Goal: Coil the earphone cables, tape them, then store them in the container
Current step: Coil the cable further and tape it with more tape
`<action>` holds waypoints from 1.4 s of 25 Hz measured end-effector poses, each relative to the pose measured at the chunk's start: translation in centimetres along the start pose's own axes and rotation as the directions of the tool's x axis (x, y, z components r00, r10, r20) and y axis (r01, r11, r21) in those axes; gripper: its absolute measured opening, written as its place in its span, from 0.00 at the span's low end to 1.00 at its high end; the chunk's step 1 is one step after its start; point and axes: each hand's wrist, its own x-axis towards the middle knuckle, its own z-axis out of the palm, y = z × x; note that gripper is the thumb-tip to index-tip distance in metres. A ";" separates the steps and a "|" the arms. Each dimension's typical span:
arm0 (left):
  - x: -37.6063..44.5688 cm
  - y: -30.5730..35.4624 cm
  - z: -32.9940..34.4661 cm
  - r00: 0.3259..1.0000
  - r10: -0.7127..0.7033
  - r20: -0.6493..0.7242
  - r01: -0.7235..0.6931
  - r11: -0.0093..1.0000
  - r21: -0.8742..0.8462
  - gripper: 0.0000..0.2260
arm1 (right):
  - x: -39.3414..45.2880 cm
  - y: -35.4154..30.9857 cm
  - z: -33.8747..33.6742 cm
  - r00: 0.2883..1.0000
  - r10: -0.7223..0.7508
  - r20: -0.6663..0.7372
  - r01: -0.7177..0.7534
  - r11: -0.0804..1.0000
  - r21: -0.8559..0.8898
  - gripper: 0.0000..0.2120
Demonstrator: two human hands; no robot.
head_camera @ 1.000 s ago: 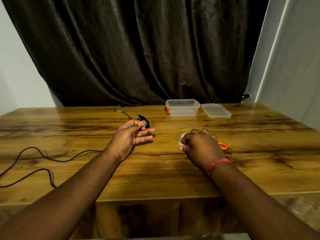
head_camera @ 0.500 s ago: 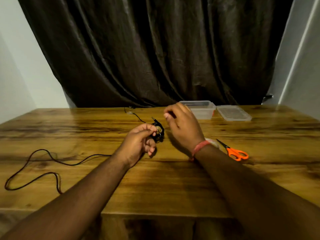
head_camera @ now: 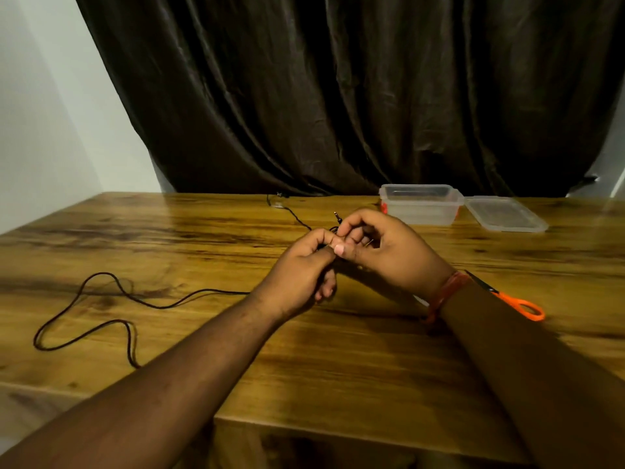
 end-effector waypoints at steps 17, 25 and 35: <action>0.1 0.1 -0.6 0.999 0.039 -0.019 -0.041 0.996 -0.074 0.10 | -0.5 -0.4 -1.7 0.968 0.247 -0.032 -0.212 0.884 0.416 0.06; 0.3 0.5 -0.9 0.993 -0.042 0.112 0.089 0.882 -0.463 0.09 | -0.1 -1.5 0.6 0.946 0.286 -0.149 -0.141 0.781 0.608 0.09; -0.1 0.6 -0.2 0.992 -0.003 0.127 0.022 0.988 -0.150 0.11 | 0.1 -0.7 0.9 0.966 0.211 -0.147 -0.162 0.944 0.288 0.06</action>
